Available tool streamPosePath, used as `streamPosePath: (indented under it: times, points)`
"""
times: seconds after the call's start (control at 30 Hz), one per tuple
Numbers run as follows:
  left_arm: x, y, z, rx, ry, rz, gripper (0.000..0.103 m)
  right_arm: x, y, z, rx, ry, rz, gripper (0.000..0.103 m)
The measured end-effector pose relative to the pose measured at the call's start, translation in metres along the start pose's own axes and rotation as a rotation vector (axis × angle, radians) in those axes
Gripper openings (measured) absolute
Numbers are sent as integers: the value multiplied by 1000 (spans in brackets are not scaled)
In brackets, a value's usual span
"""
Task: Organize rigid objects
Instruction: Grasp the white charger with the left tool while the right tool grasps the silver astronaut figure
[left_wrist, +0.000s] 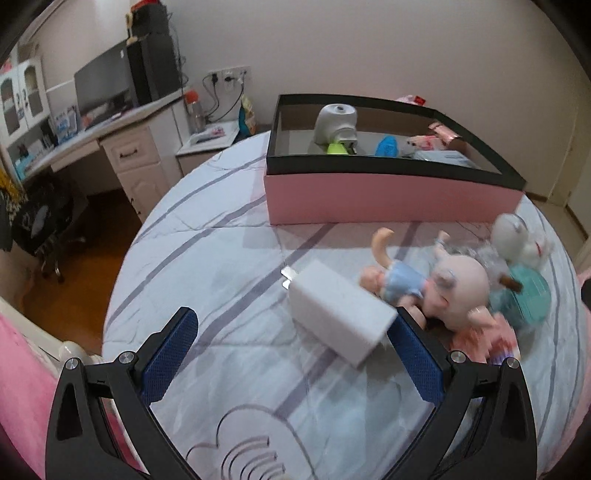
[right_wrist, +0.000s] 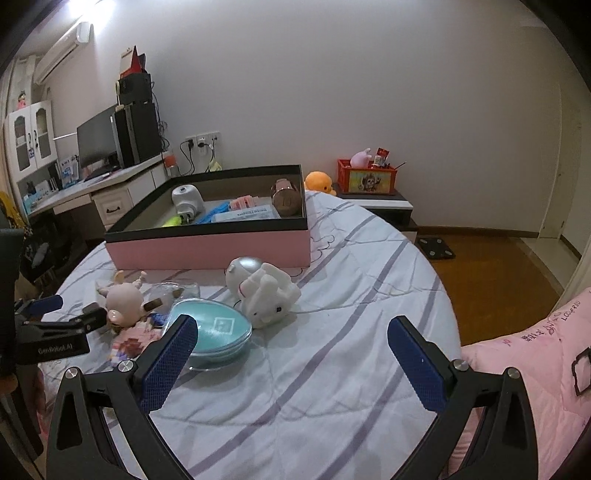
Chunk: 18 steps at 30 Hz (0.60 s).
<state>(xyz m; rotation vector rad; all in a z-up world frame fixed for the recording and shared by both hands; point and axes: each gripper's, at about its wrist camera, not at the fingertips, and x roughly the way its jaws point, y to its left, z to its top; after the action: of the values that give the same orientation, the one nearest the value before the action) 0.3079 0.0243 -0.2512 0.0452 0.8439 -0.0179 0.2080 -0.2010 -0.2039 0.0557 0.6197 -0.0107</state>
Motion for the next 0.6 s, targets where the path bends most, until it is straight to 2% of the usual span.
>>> streamPosePath:
  times: [0.17,0.23,0.3,0.37,0.43,0.6]
  points:
    - [5,4,0,16,-5,-1,101,14,1,4,-5,24,15,103]
    - [5,11,-4,19,11,1,88,19,1,6,-12,36,17,103]
    - [6,17,-8,37,28,24,65,23,2,8,-19,46,28,103]
    - [4,24,-10,45,24,15,58,27,2,9,-29,54,30,103]
    - [4,29,-8,23,24,-13,57,32,3,10,-40,58,38,103]
    - [12,32,-2,-10,31,-15,64,53,4,16,-59,112,58,103]
